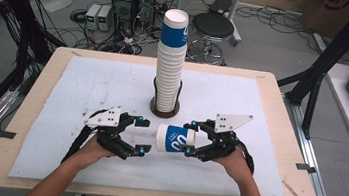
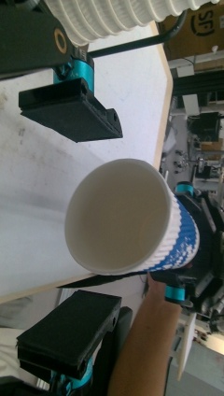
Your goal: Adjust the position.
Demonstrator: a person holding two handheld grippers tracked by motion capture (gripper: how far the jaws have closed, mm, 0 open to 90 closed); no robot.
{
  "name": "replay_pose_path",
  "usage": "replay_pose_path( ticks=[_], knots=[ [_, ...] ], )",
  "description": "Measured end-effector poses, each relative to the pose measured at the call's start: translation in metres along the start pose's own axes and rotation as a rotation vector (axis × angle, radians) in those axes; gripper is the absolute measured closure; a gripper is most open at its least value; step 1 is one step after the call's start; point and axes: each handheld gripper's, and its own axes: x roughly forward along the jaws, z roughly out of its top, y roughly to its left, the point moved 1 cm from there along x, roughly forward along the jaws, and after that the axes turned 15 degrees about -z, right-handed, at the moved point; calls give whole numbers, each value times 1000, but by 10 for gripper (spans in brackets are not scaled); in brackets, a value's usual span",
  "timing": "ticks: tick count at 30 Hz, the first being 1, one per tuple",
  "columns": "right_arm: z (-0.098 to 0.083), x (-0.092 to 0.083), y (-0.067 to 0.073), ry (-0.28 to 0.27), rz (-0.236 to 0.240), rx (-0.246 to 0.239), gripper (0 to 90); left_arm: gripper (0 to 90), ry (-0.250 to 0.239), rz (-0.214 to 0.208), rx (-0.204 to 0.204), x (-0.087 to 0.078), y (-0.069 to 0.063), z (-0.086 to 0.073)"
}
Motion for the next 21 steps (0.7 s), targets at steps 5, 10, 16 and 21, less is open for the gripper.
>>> replay_pose_path(
  ticks=[5,10,16,21],
  knots=[
    [-2,1,0,-16,11,5,313,165,-21,-22,4,2,-1,0],
    [-3,3,2,-39,40,10,313,159,-50,-61,9,7,-3,3],
    [-4,4,3,-55,71,16,313,158,-53,-68,10,10,-3,2],
    [-4,5,3,-67,103,32,313,159,-60,-82,11,14,-3,3]
  ],
)
